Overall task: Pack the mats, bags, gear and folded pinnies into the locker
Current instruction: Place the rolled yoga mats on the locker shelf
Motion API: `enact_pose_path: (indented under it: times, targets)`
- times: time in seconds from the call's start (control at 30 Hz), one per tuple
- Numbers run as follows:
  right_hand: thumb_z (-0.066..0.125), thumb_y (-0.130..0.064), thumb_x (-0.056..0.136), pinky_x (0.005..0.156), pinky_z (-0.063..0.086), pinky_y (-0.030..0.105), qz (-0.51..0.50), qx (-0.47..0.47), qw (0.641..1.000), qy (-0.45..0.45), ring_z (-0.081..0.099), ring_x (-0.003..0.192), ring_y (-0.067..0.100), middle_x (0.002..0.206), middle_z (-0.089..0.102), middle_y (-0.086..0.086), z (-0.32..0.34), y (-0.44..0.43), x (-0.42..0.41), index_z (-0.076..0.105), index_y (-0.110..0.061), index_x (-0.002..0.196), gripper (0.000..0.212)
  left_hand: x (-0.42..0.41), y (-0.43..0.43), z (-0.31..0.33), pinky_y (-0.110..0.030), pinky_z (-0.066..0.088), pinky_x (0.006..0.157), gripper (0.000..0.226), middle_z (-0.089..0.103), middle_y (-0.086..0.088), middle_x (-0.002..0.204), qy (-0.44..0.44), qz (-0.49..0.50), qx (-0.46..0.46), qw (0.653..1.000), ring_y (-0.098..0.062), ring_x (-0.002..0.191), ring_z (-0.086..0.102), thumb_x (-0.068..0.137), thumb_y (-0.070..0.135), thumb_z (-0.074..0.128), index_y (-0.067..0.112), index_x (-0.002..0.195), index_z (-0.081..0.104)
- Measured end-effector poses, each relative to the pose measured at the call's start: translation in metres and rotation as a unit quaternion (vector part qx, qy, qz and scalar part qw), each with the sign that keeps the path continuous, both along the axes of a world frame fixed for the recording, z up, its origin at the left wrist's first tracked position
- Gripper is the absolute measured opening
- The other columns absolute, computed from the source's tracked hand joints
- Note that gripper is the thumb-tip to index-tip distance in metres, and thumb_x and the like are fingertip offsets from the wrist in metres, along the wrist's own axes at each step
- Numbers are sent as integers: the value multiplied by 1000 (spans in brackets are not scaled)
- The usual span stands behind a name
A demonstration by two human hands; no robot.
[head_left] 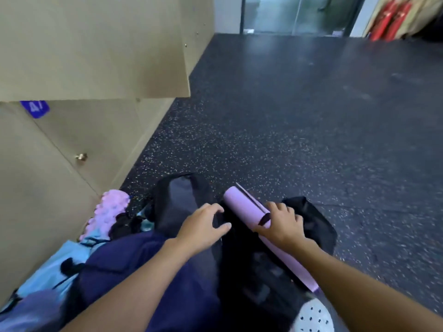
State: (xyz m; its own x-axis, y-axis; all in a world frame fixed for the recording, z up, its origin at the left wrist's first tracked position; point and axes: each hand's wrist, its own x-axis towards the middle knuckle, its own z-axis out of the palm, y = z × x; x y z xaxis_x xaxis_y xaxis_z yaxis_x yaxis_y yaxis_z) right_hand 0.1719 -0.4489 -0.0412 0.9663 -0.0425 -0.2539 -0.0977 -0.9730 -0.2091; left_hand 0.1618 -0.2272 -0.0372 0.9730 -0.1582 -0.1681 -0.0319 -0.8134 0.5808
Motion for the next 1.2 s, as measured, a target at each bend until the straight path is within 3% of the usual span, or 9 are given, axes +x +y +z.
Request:
enact_pose_path:
  times: [0.13,0.23,0.43,0.57,0.67,0.83,0.93,1.07,1.2]
  targets:
    - [70,-62,74,108,31,46,-52,-8,994,99,39,135,31,144,40,5,-29,-58,-12,19,-32,150,96,5,-47,-45,-41,47,99,58,54,5,131,68,-40,32,996,-19,116,57,83,56,65,30,133,51]
    - [77,-60,68,105,34,48,-62,20,986,155,41,133,32,143,40,6,-50,-80,-23,12,-35,151,108,-1,-71,-79,-40,41,107,73,45,5,145,116,-72,48,989,-18,131,48,81,61,66,32,143,43]
    - [73,-53,72,92,43,44,-22,-1,994,107,48,120,32,125,51,5,-61,-85,-33,23,-34,140,87,-26,-88,-119,-44,31,113,91,36,2,153,166,-99,117,974,-23,141,35,78,68,65,36,153,25]
    - [74,-45,69,91,47,43,-36,66,995,62,51,118,31,124,54,3,-42,-77,-32,25,-35,139,86,-22,-85,-106,-44,34,112,89,39,1,152,122,-63,70,988,-22,140,38,79,64,67,33,152,28]
    - [71,-44,68,91,48,45,-41,142,989,22,53,116,31,127,55,2,-16,-63,-28,24,-36,139,85,-12,-78,-75,-40,39,110,88,46,-2,146,102,37,-88,990,-21,133,46,80,54,74,30,151,29]
    - [75,-47,68,90,48,44,24,219,975,-10,56,111,29,129,56,0,36,-26,-33,26,-34,141,89,-12,-49,-7,-42,56,92,103,60,-5,129,100,221,-362,900,-20,112,64,73,58,78,29,152,18]
    - [74,-52,69,91,47,41,102,227,968,-18,55,115,27,132,55,-3,64,10,-47,24,-35,143,91,-29,-22,30,-49,59,85,70,62,1,128,72,274,-475,833,-22,113,65,83,41,77,32,136,31]
    - [73,-56,69,95,45,39,219,238,946,-33,51,123,20,140,49,-8,99,72,-64,20,-39,147,96,-64,28,72,-58,59,80,73,63,6,127,-20,361,-534,764,-21,110,67,77,36,82,31,134,36]
    - [74,-63,63,106,41,41,314,265,911,-31,43,132,11,148,39,-16,139,133,-72,15,-43,149,106,-96,96,123,-56,60,78,77,66,9,121,-110,412,-520,740,-18,104,69,72,37,83,33,133,37]
